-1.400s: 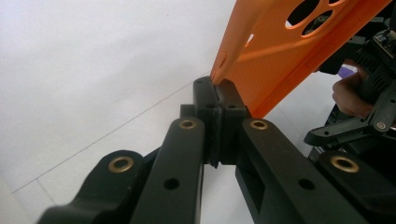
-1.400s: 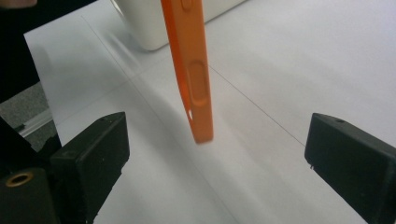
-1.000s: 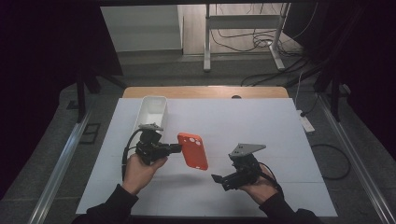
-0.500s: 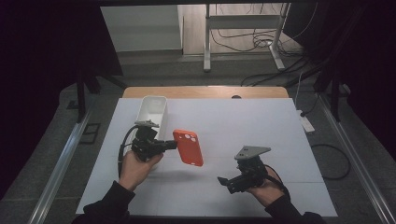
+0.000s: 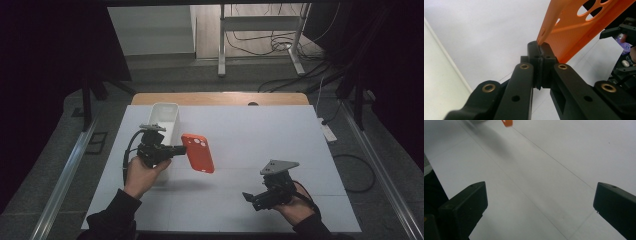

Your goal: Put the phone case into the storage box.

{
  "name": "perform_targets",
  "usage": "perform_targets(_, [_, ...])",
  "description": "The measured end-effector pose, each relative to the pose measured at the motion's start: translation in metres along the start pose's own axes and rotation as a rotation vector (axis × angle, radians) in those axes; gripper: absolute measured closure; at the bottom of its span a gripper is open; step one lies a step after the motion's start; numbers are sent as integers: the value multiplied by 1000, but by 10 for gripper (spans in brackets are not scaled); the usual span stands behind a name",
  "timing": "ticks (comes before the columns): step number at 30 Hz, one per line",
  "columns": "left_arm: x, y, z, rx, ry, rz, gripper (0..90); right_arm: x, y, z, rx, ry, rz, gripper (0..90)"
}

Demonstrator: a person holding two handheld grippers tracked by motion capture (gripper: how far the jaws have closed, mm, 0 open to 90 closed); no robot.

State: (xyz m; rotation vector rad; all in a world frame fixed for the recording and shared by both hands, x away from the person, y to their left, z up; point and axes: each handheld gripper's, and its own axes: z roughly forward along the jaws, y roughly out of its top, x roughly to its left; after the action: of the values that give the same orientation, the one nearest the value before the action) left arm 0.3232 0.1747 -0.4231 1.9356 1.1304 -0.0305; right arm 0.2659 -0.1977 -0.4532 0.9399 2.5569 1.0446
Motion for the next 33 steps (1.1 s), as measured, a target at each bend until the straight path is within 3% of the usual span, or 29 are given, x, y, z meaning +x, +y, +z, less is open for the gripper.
perform_targets(19, [13, 16, -14, -10, -2, -15, 890, -13, -22, -17, 44, -61, 39, 0])
perform_targets(33, [24, 31, -26, -17, 11, -37, 890, -23, -37, -30, 43, -98, 93, 0])
